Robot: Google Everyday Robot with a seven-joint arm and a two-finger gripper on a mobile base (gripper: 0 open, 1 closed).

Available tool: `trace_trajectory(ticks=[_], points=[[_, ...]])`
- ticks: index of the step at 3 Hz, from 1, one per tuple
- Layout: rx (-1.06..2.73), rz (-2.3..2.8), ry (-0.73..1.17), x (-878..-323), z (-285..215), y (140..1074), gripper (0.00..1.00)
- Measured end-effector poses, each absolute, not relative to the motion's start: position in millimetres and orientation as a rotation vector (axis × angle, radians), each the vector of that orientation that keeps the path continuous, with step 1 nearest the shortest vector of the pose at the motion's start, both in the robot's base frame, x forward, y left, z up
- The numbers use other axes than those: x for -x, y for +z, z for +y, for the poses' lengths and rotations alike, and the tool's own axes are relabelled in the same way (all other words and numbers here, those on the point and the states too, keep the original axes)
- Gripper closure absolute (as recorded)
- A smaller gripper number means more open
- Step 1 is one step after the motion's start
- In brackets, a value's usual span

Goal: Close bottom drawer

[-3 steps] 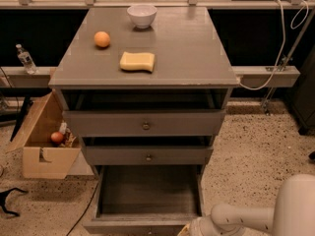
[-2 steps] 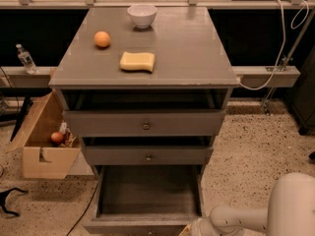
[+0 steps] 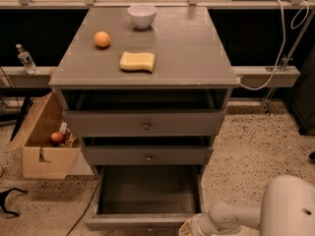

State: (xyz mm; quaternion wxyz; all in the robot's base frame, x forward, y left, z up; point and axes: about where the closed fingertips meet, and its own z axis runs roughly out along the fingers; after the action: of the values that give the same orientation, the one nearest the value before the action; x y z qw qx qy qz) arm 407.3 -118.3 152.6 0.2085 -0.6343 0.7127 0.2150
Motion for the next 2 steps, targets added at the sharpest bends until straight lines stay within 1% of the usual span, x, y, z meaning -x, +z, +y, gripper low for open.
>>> trace_trajectory(ticks=[1,2], points=[[1.765,1.983,0.598,-407.3,-118.3,152.6,1.0],[1.762,1.934,0.594,-418.9,-112.5,148.1,1.0]])
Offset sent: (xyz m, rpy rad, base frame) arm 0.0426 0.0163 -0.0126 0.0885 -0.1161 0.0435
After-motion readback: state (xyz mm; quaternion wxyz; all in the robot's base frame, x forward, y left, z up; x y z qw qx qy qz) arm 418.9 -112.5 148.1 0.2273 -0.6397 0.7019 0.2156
